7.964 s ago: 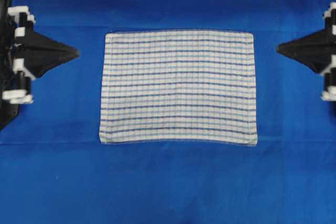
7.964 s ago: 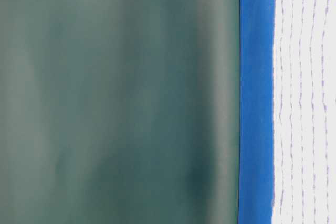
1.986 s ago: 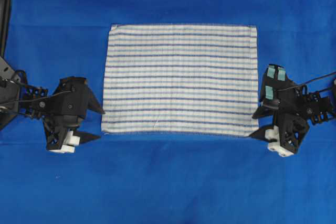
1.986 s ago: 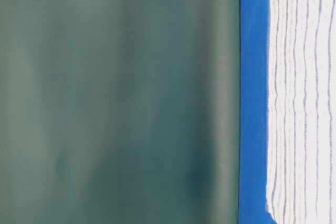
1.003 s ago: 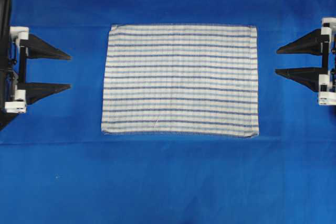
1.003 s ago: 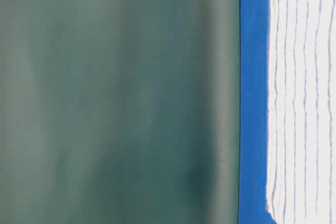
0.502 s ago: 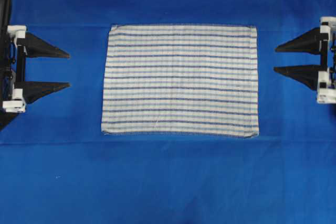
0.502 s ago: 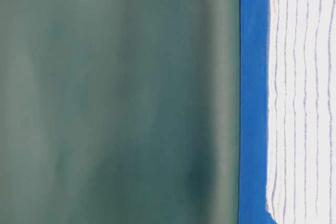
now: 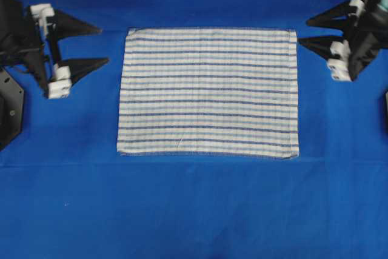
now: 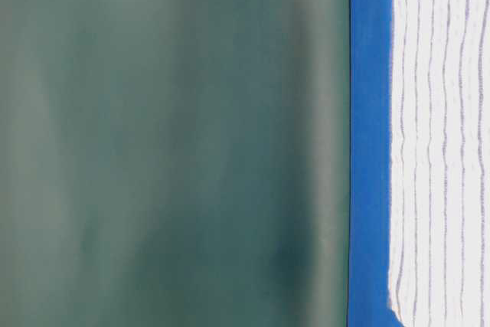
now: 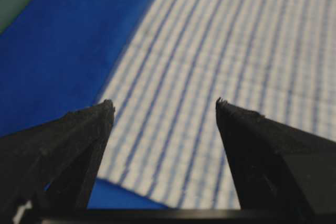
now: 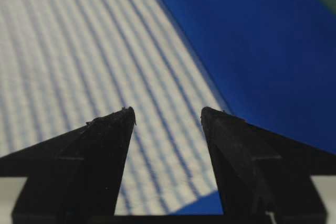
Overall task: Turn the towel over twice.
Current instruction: 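Move both grippers to the far towel corners and pinch them, then lift the towel corners and pull them up toward the far side, then swing the held corners over and lay the towel flat toward the near side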
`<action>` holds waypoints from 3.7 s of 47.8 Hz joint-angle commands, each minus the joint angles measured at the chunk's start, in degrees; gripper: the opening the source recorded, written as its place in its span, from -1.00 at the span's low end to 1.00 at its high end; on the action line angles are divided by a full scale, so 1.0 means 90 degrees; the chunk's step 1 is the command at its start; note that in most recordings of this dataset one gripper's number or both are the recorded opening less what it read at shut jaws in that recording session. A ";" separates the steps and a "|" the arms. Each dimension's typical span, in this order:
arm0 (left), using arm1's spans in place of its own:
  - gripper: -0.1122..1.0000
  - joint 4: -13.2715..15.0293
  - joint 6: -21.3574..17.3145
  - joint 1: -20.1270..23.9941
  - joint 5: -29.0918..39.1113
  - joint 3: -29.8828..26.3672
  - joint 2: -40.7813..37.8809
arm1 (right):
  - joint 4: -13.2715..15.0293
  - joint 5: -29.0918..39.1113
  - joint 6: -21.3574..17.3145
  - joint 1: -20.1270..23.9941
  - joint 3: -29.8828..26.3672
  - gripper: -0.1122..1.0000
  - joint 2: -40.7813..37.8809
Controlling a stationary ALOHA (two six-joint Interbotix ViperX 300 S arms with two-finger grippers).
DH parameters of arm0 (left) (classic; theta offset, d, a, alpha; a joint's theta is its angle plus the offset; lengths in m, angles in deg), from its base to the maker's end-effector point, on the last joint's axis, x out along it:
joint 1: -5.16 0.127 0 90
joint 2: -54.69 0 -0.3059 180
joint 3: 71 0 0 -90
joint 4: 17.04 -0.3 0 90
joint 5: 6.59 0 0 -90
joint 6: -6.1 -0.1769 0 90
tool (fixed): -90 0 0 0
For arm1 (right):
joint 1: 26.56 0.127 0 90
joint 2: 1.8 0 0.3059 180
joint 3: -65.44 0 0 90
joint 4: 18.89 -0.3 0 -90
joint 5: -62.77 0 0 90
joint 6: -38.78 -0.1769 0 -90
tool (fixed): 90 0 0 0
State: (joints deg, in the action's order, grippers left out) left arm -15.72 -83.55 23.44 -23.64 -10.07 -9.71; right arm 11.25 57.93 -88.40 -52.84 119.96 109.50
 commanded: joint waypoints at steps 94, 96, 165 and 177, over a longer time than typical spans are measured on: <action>-0.72 0.0010 -0.0176 0.1191 -0.0693 -0.1396 -0.3164 | 0.0137 0.0391 0.0117 -0.1250 -0.1133 -0.71 -0.2275; -0.72 0.0000 -0.0283 0.1250 -0.0596 -0.1436 -0.2988 | 0.0137 0.0488 0.0137 -0.1318 -0.1172 -0.71 -0.2109; -0.72 0.0010 -0.1152 0.1084 0.0625 -0.1807 -0.0439 | 0.0303 0.3643 -0.0059 0.0127 -0.1934 -0.71 0.0947; -0.72 0.0010 -0.0986 0.0088 0.0791 -0.1074 -0.0713 | -0.0137 0.4023 -0.0908 0.1807 -0.1553 -0.71 0.0342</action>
State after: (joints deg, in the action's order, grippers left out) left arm -15.72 -92.43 27.05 -16.87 -20.27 -15.24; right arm 10.37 94.15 -94.99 -40.45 106.07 114.42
